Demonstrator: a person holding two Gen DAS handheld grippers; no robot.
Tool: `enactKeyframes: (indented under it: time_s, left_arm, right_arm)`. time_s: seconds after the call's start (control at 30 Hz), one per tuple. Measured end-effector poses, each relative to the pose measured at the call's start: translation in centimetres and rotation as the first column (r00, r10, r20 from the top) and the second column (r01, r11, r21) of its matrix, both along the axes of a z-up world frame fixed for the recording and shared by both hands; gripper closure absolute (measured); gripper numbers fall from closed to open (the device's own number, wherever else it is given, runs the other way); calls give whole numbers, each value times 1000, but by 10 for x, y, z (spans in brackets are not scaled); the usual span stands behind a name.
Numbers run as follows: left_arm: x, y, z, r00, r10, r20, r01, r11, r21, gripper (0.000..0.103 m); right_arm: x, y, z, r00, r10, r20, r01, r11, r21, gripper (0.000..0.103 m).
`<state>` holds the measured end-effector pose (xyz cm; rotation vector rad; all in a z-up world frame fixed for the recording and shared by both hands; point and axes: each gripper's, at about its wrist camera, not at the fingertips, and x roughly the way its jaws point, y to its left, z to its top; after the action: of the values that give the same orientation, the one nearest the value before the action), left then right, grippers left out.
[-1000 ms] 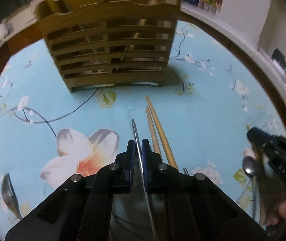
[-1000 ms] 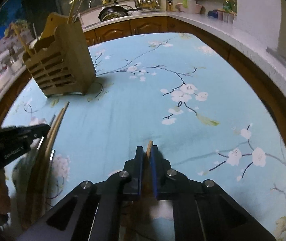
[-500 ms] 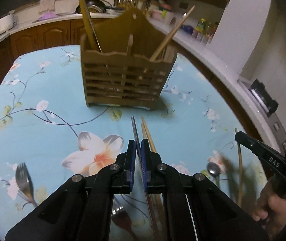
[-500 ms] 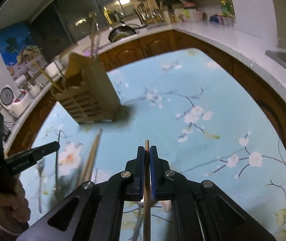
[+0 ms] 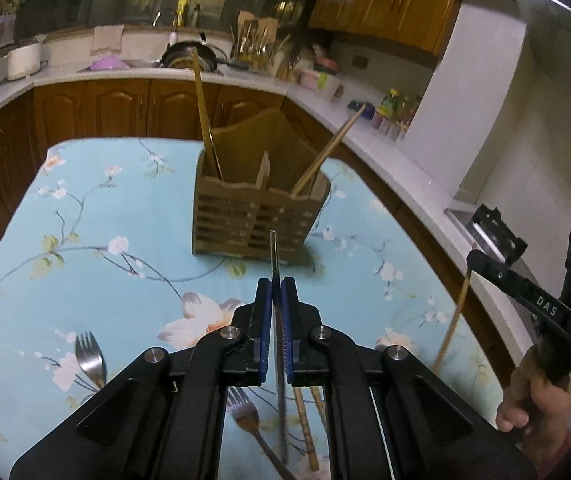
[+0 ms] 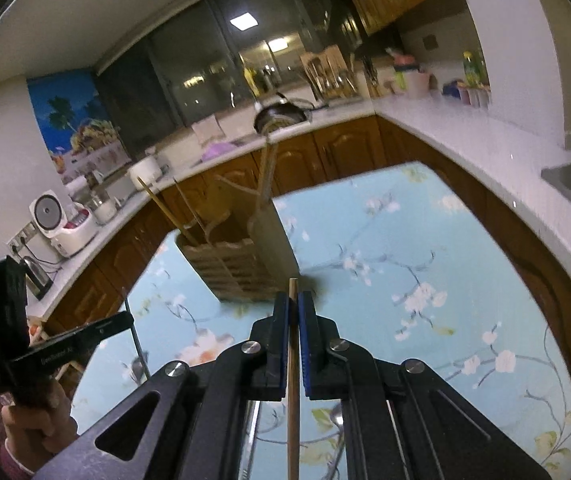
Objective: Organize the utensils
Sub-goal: 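Lift both held utensils upright and lower them into the wooden holder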
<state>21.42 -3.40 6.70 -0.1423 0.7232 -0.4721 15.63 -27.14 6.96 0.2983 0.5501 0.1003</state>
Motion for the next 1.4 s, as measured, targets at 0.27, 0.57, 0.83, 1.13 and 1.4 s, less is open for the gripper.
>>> enactKeyframes:
  time_s: [0.27,0.57,0.83,1.13,1.4]
  left_arm:
    - [-7,16,21,998,28,49,-27,999,-24,99]
    - [-5,24,31,996,50,71,-47,998,-41,99]
    - [6,29,46,992,72,103,-66,996,-61,99]
    - [41,32,93,967,133,219,-120,990,-72,99]
    - [84,32,134,918,205,339,-178,978,-109,99]
  right_arm:
    - [2,11,25,997,17,76,-16,1000,-13,98]
    - [8,17,37,993,28,112,-26,1000,-16,98]
    - [23,17,50,988,19,156,-18,1000,-2,98]
    - [59,17,87,962,-7,272,7,1000,2,98]
    - [102,22,120,924,-50,378,54,999,1,98]
